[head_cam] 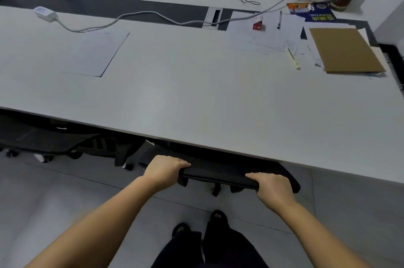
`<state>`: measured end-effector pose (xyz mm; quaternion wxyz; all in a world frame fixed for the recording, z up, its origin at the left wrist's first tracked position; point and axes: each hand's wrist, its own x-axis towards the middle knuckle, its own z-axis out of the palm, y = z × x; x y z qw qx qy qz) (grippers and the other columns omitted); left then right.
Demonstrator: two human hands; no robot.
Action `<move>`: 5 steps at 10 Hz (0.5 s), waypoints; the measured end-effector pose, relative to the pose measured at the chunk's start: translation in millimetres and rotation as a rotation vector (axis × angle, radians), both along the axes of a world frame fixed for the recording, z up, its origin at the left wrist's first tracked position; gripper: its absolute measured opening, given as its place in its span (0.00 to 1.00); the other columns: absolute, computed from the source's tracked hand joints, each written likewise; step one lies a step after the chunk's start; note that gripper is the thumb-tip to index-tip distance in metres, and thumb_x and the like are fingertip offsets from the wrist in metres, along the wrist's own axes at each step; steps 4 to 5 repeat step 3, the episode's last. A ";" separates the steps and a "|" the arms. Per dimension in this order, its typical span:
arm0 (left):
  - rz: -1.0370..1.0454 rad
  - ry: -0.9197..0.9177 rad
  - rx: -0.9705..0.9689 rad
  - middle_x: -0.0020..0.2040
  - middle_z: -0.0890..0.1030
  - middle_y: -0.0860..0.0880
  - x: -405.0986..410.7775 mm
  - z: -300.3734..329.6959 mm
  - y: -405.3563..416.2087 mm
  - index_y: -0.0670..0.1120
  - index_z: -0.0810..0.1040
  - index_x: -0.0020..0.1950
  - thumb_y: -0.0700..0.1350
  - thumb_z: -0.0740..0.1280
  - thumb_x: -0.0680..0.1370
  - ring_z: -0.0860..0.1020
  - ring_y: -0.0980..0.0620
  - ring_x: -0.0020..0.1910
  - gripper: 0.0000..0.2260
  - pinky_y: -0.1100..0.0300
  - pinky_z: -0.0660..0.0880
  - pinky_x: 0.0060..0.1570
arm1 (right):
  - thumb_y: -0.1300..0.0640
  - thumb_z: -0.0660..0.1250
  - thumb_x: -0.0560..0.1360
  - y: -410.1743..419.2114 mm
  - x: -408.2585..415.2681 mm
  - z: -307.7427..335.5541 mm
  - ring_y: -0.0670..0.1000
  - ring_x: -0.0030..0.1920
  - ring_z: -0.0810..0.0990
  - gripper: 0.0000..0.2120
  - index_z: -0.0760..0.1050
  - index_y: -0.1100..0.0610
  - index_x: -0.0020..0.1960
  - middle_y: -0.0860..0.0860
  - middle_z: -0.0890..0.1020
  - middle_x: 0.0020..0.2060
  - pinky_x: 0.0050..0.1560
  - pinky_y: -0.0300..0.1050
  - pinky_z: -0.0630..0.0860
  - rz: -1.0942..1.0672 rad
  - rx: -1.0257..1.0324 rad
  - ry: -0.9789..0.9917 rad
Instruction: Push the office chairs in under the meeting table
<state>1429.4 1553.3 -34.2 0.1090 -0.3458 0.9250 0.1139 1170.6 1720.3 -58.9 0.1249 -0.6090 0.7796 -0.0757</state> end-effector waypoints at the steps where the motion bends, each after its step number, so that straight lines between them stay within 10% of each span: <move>1: -0.032 0.002 0.031 0.69 0.73 0.54 1.0 -1.0 4.9 0.54 0.69 0.69 0.38 0.58 0.75 0.71 0.52 0.67 0.24 0.58 0.71 0.59 | 0.67 0.73 0.58 2.8 2.8 -4.1 0.49 0.38 0.84 0.24 0.82 0.45 0.48 0.45 0.86 0.42 0.30 0.40 0.76 -0.024 -0.003 -0.015; 3: -0.197 0.090 -0.080 0.53 0.83 0.58 42.2 -32.6 50.5 0.56 0.76 0.60 0.51 0.69 0.61 0.78 0.60 0.57 0.26 0.63 0.73 0.57 | 0.47 0.68 0.66 49.1 14.0 -19.1 0.46 0.60 0.78 0.38 0.55 0.41 0.72 0.42 0.79 0.60 0.53 0.42 0.75 0.234 0.016 -0.005; 5: -0.197 0.090 -0.080 0.53 0.83 0.58 42.2 -32.6 50.5 0.56 0.76 0.60 0.51 0.69 0.61 0.78 0.60 0.57 0.26 0.63 0.73 0.57 | 0.47 0.68 0.66 49.1 14.0 -19.1 0.46 0.60 0.78 0.38 0.55 0.41 0.72 0.42 0.79 0.60 0.53 0.42 0.75 0.234 0.016 -0.005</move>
